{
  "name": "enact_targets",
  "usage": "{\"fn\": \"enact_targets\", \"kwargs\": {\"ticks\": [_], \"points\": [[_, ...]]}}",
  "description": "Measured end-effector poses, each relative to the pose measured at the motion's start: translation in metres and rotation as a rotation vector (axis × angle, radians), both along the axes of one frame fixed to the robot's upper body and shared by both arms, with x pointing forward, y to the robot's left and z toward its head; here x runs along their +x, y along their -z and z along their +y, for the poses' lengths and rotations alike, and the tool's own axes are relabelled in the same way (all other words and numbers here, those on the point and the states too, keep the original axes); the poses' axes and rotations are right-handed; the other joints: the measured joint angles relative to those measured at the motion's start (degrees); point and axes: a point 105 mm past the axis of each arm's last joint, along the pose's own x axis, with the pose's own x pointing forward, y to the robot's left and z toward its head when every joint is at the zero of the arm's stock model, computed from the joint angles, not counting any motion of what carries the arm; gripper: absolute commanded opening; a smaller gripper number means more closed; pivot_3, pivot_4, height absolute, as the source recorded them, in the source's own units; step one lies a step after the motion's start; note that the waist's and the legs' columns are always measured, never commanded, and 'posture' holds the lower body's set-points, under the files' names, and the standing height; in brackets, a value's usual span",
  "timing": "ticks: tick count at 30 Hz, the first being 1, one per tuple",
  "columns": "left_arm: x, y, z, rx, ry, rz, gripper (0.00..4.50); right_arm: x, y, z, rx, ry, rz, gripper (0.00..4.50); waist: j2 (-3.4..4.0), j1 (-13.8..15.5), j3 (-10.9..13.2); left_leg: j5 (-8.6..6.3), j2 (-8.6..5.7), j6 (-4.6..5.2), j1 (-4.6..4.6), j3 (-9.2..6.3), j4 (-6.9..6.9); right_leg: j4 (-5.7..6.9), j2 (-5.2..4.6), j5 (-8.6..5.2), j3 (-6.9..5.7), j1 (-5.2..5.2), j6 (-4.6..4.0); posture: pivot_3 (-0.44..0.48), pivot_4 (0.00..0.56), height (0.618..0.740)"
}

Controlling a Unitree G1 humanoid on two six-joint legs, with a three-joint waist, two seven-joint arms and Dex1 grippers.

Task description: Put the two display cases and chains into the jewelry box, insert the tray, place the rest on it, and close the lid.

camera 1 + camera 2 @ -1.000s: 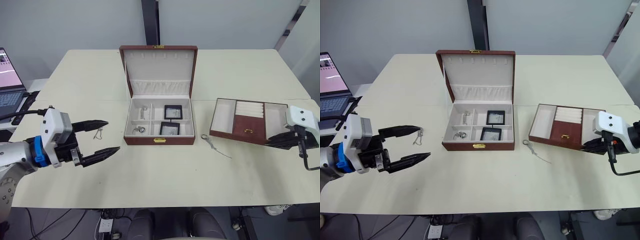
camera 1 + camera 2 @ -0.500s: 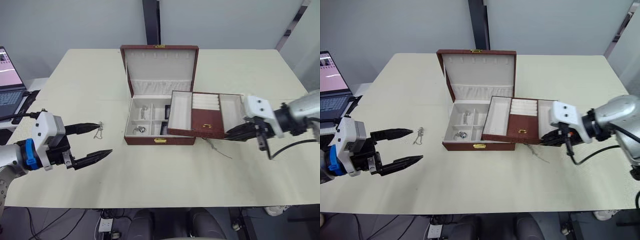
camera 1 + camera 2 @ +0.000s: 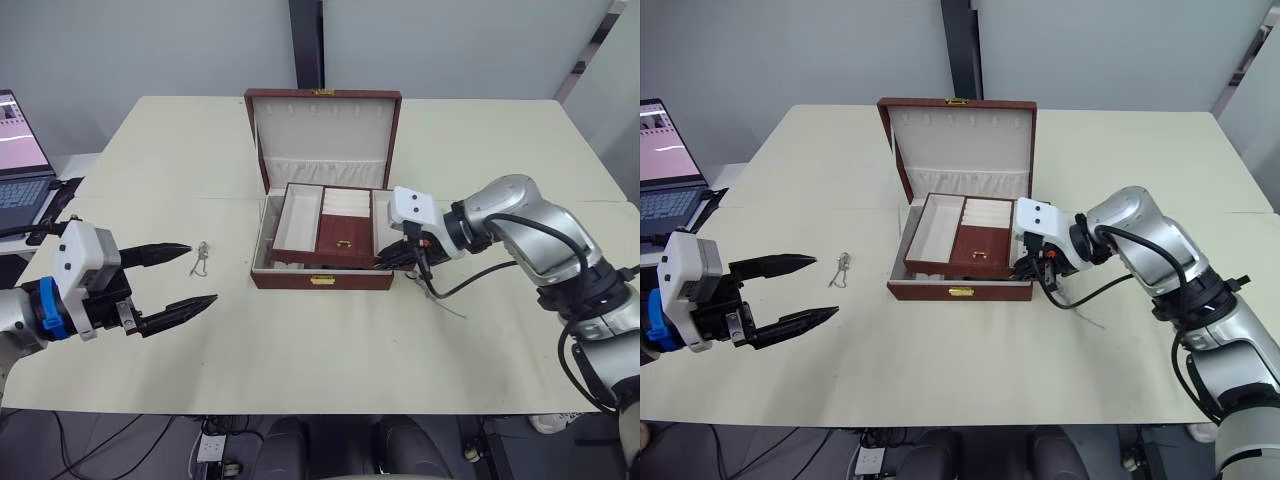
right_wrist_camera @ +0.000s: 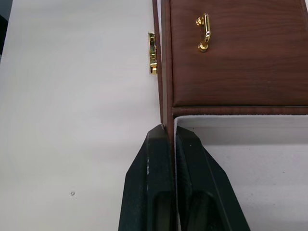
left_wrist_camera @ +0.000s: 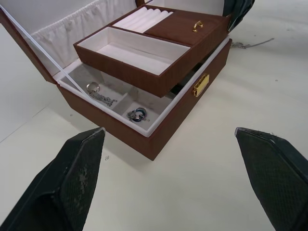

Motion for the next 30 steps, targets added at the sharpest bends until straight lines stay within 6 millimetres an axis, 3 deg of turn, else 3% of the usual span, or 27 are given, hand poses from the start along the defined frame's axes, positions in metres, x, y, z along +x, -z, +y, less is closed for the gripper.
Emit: {"fn": "enact_targets", "kwargs": {"ticks": [15,30], "points": [[-0.001,0.0,0.001,0.003,-0.012,-0.002,4.5,0.006,0.005,0.029,0.021,-0.046,0.0,0.02,-0.02,-0.1,0.0,0.0,0.01,0.0,0.0,-0.04,-0.01,0.02,0.01,0.0,-0.02,-0.01,0.0,0.0,0.15,0.74],[0.0,-0.002,0.001,0.004,-0.008,-0.011,4.5,0.01,0.015,0.026,-0.016,-0.057,-0.002,0.02,-0.02,-0.1,0.0,0.0,0.0,0.0,0.0,-0.05,-0.01,0.02,0.01,0.0,-0.03,-0.01,0.0,0.0,0.15,0.74]]}}
